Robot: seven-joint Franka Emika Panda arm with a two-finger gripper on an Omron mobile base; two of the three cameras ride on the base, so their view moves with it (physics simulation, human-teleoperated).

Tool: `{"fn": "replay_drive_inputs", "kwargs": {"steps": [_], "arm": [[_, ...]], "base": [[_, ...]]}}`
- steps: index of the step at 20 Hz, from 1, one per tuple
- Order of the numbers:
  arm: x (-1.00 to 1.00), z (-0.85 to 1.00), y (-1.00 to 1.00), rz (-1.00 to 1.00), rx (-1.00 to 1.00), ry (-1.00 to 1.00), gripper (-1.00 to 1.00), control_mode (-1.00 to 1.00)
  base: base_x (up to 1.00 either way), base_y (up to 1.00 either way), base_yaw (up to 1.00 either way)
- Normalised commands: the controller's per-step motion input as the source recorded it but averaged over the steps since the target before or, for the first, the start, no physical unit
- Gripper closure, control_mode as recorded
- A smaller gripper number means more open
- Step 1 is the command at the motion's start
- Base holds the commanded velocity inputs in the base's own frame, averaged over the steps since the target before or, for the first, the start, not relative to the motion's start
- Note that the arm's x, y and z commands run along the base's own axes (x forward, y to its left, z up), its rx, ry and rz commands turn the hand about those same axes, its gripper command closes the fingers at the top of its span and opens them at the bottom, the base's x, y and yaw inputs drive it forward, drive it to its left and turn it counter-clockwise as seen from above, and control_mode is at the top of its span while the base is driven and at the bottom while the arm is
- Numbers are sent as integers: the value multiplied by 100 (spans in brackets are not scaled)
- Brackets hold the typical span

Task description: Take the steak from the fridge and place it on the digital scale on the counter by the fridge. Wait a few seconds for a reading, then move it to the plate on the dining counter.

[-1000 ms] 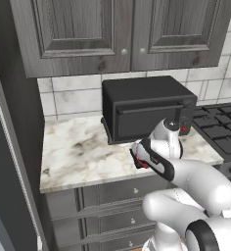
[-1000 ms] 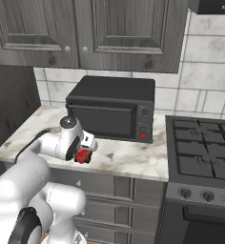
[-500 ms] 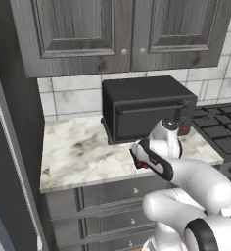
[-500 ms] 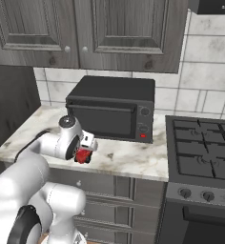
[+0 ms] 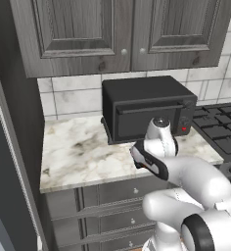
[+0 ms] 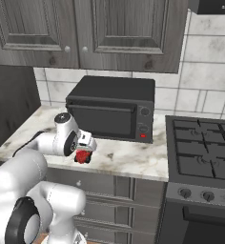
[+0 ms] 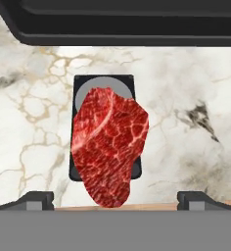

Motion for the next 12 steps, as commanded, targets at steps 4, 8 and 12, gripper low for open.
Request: {"fn": "replay_drive_inputs", "kwargs": {"steps": [4, 8, 12], "arm": [[0, -10, 0, 0, 0, 10, -100, -100], [0, -11, 0, 0, 2, 2, -100, -100], [0, -10, 0, 0, 5, 0, -100, -100]], "base": [[0, 0, 0], [0, 0, 0], [0, 0, 0]]}}
